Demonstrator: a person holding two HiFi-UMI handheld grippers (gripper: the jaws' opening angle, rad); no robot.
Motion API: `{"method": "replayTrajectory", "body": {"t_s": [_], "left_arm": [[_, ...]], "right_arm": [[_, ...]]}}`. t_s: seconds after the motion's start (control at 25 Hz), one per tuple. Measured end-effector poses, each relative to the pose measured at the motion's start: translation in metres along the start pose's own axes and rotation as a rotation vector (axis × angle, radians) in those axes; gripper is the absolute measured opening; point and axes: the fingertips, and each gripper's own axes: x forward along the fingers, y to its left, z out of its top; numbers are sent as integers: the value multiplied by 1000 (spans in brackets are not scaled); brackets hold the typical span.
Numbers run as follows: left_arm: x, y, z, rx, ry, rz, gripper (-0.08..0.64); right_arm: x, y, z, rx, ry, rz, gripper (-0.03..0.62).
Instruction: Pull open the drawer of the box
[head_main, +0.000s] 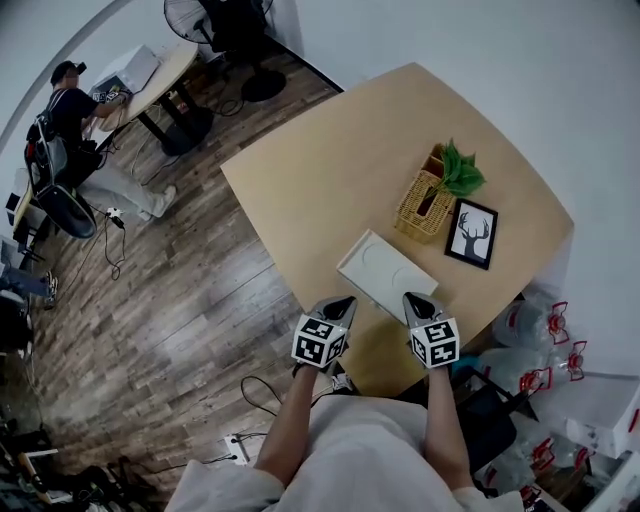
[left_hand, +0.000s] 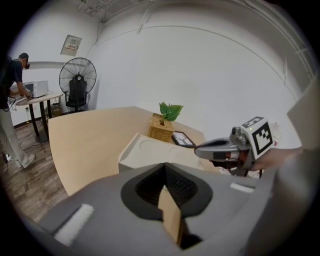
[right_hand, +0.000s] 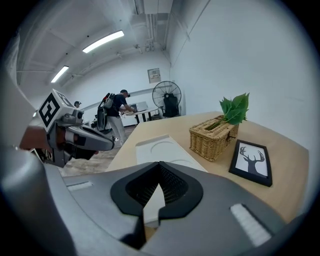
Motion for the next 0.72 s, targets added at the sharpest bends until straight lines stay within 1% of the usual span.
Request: {"method": "replayTrajectory", "body": {"t_s": [0.16,0.44,0.64,0.72], "left_arm": [[14,3,-16,3,26,-2,52],[42,4,-38,18,65,7,52],[51,3,-50,23,74,16,52],[53,4,-52,19,74,18,52]], "right_arm": [[18,-2,-12,-85,73,39,2],[46,-11,-12,-237,158,89,2],[54,-10,-23,-295,236,113,2],[56,-7,-26,-341,269,110,2]]}}
